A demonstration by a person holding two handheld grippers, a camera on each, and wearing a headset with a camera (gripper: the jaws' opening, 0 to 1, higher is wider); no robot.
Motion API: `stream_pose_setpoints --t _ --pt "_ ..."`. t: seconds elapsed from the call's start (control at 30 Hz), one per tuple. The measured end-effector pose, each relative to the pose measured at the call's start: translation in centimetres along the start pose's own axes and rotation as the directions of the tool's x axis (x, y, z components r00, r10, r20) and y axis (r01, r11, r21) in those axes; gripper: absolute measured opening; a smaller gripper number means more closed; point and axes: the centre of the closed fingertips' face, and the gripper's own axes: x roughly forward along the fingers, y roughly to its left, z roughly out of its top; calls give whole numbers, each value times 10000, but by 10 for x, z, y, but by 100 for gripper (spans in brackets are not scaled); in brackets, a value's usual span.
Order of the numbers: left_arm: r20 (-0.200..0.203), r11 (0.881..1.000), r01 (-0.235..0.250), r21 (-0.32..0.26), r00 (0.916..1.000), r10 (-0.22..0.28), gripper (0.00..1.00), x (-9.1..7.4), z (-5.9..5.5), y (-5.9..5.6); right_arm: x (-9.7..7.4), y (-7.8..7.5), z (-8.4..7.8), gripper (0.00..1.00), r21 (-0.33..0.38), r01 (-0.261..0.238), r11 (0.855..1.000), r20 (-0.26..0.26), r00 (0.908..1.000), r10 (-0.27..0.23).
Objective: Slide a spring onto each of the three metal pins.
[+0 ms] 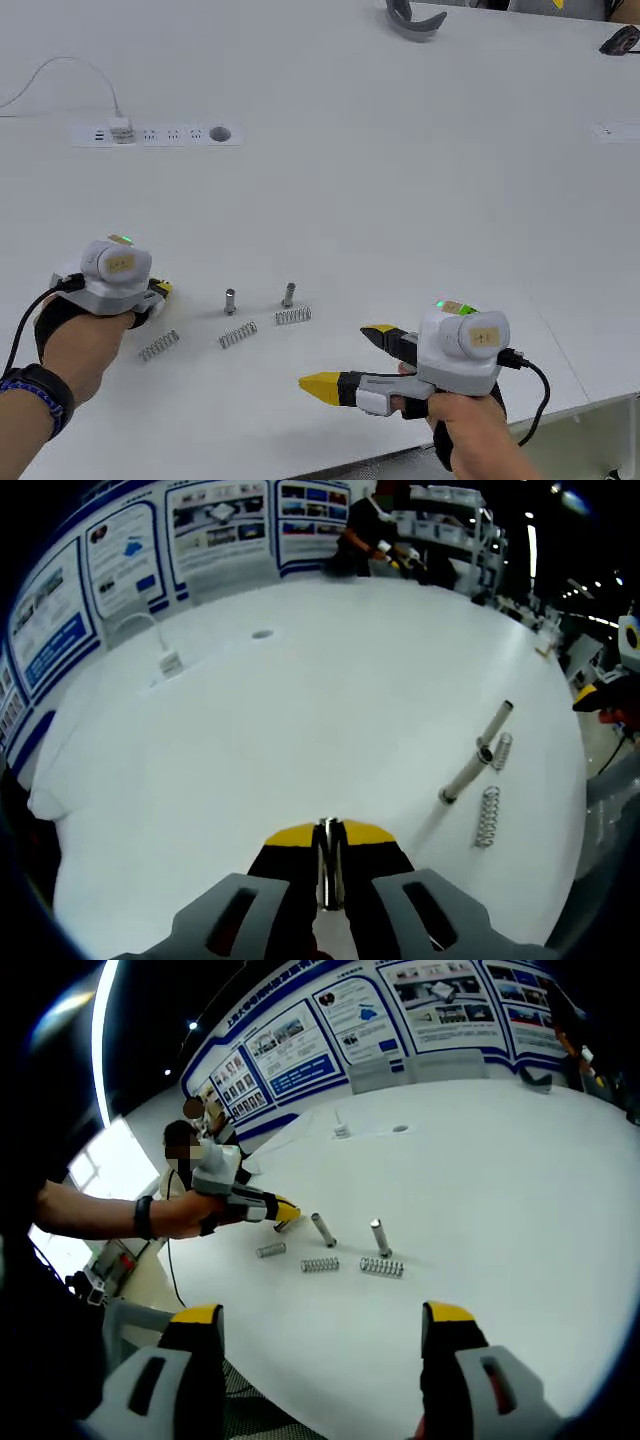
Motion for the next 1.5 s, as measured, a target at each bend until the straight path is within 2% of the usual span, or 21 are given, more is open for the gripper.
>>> stream_pose_setpoints --t 0.17,0.73,1.07,1.5 --pt "6 9997 -6 -231 10000 6 8 -8 -5 3 -1 0 -1 82 13 0 10000 29 10000 0" --pt "318 9999 2 -104 9995 2 7 -37 -2 1 0 3 -2 82 22 -60 10000 79 10000 59" --pt "343 9999 -26 126 9994 21 7 -46 -4 0 0 6 -3 82 6 -100 9999 81 9999 100" --pt "340 9999 -120 58 9994 118 7 -57 -11 2 -1 8 -3 83 -16 -118 9999 102 9999 118"
